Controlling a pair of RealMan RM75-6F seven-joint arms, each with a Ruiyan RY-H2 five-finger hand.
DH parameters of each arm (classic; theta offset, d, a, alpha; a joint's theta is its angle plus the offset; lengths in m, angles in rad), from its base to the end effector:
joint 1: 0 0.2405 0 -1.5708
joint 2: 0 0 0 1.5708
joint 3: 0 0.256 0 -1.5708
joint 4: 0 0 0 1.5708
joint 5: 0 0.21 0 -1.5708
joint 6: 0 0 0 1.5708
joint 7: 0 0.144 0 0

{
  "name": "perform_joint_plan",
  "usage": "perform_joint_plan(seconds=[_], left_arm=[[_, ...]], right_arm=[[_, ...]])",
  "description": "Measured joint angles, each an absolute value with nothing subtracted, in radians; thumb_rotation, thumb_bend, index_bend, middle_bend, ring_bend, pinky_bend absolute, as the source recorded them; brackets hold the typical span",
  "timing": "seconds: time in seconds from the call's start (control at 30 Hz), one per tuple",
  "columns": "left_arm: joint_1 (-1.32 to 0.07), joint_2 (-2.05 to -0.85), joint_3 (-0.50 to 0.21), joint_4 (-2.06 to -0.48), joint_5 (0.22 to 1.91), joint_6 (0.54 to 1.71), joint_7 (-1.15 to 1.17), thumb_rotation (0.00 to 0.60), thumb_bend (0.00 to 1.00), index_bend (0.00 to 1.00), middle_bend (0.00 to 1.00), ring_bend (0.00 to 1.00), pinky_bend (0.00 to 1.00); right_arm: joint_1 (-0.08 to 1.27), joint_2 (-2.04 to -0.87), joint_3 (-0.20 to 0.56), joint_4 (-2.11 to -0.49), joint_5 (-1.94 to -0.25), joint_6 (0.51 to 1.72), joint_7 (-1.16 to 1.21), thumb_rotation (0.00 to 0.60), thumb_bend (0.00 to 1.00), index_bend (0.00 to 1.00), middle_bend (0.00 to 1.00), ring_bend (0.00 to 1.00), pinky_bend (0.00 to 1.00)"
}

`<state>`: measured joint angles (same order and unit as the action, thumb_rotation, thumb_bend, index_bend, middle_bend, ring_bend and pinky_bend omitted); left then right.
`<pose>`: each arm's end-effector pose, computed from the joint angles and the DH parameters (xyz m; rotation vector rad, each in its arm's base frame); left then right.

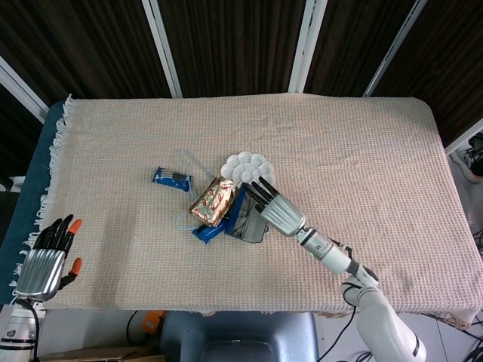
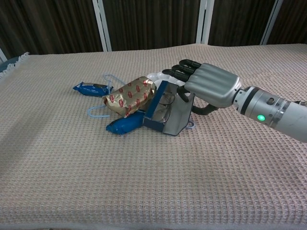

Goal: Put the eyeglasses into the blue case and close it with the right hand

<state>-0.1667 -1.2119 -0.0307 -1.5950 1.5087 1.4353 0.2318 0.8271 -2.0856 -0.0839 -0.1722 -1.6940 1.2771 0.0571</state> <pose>-0.2926 0.2007 0.1208 -1.5328 -0.7702 -0.8151 -0.1749 -0.3841 -0.0681 2.0376 0.0161 0.9194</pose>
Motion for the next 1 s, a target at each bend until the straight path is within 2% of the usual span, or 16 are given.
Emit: perform_joint_plan(seconds=[0.13, 0.4, 0.7, 1.0], left_arm=[[-0.167, -1.211, -0.028, -1.595, 1.513, 1.434, 0.230, 0.600, 0.40, 0.00, 0.00, 0.00, 0.16], [-0.170, -1.212, -0.026, -1.594, 1.516, 1.429, 0.230, 0.600, 0.40, 0.00, 0.00, 0.00, 0.16], [-0.171, -1.210, -0.024, -1.592, 1.520, 1.426, 0.223, 0.600, 0.40, 0.00, 0.00, 0.00, 0.16], [-0.170, -1.209, -0.020, -1.593, 1.529, 1.429, 0.221, 0.600, 0.40, 0.00, 0.00, 0.00, 0.16]], right_arm=[[0.824, -2.083, -0.086, -0.180, -1.695, 1.276, 0.062, 0.600, 0.55, 0.68, 0.10, 0.00, 0.00], [0.819, -2.077, -0.084, -0.188, -1.692, 1.292, 0.068, 0.600, 0.59, 0.82, 0.15, 0.00, 0.00], [0.815, -2.070, -0.086, -0.198, -1.696, 1.321, 0.082, 0.600, 0.59, 0.83, 0.16, 0.00, 0.00], [0.770, -2.036, -0.126, -0.212, -1.732, 1.371, 0.066, 0.600, 0.59, 0.83, 0.16, 0.00, 0.00]])
